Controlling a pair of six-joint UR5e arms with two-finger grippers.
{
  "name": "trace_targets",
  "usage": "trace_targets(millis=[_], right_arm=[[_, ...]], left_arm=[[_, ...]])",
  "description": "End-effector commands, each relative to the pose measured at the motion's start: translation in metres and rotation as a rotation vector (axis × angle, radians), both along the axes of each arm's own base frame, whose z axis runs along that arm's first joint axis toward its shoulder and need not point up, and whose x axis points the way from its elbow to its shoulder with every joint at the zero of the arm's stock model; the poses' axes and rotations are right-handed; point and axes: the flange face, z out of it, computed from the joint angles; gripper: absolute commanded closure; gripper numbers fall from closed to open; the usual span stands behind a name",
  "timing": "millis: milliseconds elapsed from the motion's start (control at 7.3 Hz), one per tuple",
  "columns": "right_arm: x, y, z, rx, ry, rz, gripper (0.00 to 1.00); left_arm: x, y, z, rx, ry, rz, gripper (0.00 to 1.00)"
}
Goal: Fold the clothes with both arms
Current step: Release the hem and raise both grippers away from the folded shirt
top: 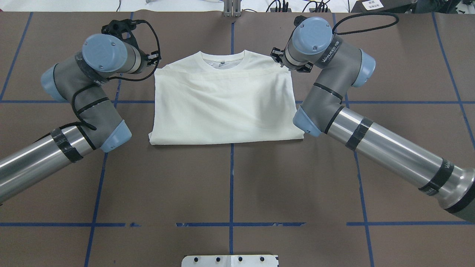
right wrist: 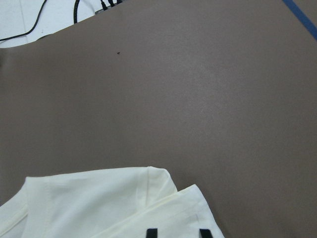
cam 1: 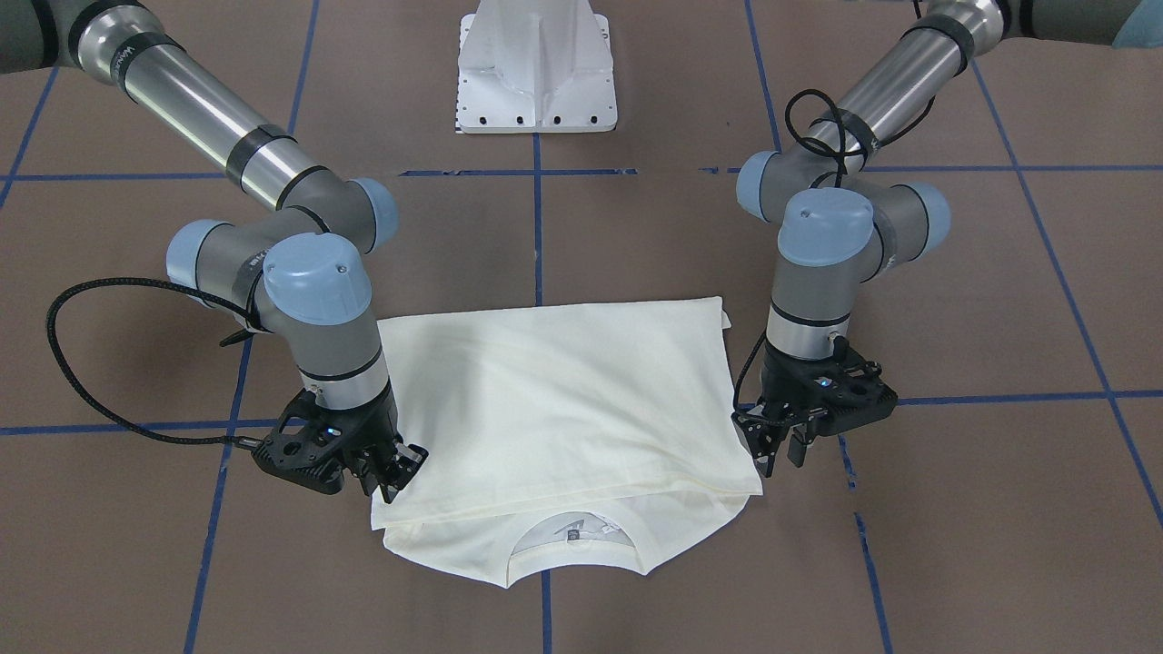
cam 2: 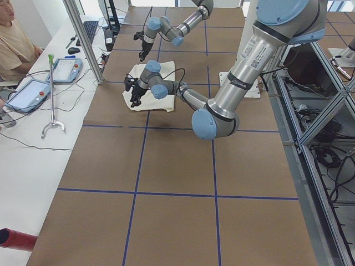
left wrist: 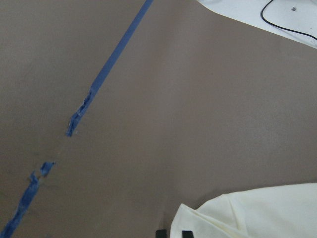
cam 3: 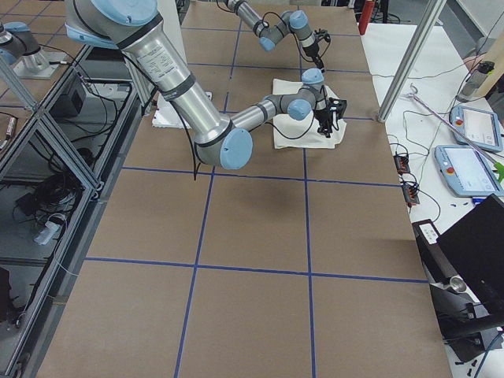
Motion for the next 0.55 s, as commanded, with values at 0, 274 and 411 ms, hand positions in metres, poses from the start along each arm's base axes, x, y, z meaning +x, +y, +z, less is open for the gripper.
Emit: trace_targets(millis=[0,274,411], right_arm=[[0.030,0.066,0.011,-0.030,-0.109,-0.008,0.09],[0.031,0.168,0.062,-0.121,-0.138,-0.036,0.08],[0.009,0.189,0.064,-0.171,-0.154,-0.002,0.08]], left_arm=[[-0.031,0.023,-0.012,0.017,0.066,0.047,0.31],[-0.043,0.040,-0.017,0.027,0.104,0.072,0.30],[-0.047,0.048,-0.017,0.031,0.108,0.076,0.29]])
